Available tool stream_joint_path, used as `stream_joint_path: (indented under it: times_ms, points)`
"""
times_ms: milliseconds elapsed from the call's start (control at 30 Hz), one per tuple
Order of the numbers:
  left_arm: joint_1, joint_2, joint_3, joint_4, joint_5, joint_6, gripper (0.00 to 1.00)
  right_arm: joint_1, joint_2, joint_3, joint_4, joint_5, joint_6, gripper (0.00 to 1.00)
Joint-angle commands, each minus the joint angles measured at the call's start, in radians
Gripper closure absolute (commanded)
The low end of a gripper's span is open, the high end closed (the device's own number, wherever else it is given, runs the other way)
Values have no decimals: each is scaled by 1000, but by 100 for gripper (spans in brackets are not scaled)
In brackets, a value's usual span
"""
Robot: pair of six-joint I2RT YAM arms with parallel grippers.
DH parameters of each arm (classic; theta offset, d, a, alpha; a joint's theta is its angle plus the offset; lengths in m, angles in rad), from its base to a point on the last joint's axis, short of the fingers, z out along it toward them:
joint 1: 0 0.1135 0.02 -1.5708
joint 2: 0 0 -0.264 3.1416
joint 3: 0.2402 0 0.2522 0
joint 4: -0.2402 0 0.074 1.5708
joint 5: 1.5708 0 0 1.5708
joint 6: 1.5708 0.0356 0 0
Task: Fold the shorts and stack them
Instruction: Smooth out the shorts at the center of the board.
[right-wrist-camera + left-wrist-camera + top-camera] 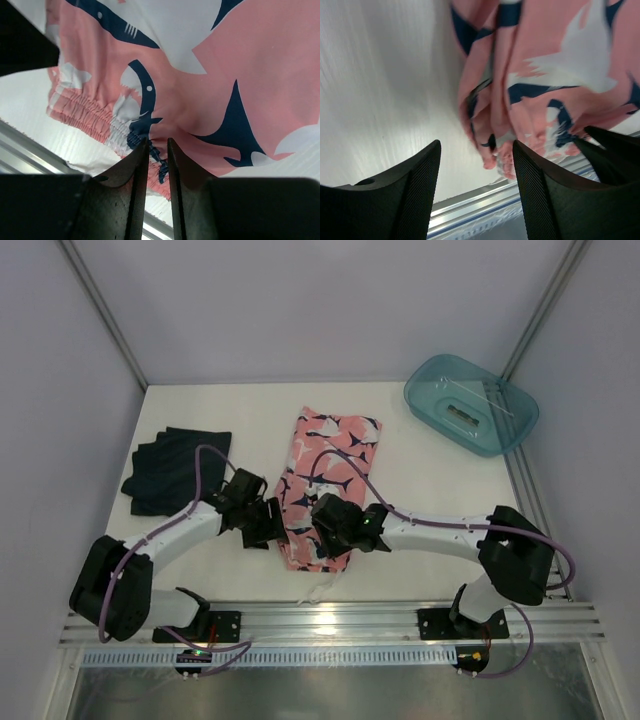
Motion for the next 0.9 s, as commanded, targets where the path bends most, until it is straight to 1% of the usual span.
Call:
stream_joint_path:
  times_ms: [0, 167, 233, 267, 333, 467, 567, 633, 700, 800, 867]
  points:
    - [-13, -37, -78, 122, 48, -81, 38, 5, 31, -18, 62, 3, 14, 75]
    - [-26, -20, -134, 180, 38, -109, 37, 5, -46, -42, 69, 35, 18, 75]
    - [-26, -20, -149, 202, 21, -129, 36, 5, -91, -42, 66, 59, -9, 74]
    - [-26, -17, -157, 210, 16, -135, 36, 5, -107, -44, 66, 64, -23, 71]
    - [-26, -5, -178, 239, 21, -153, 36, 5, -145, -50, 60, 79, -57, 69]
    - [-26, -37, -212, 277, 19, -181, 37, 5, -172, -52, 34, 107, -80, 69]
    - [-26, -110, -209, 238, -33, -184, 36, 5, -165, -56, 33, 109, -74, 69]
    - [-26, -153, -169, 149, -94, -183, 37, 5, -158, -64, 39, 109, -66, 69]
    - [-26, -181, -145, 109, -125, -189, 37, 5, -135, -74, 57, 118, -63, 69]
    - [-27, -250, -122, 90, -128, -215, 36, 5, -94, -72, 76, 118, -57, 69]
    - [-29, -278, -129, 124, -90, -220, 36, 5, -83, -64, 66, 119, -42, 69]
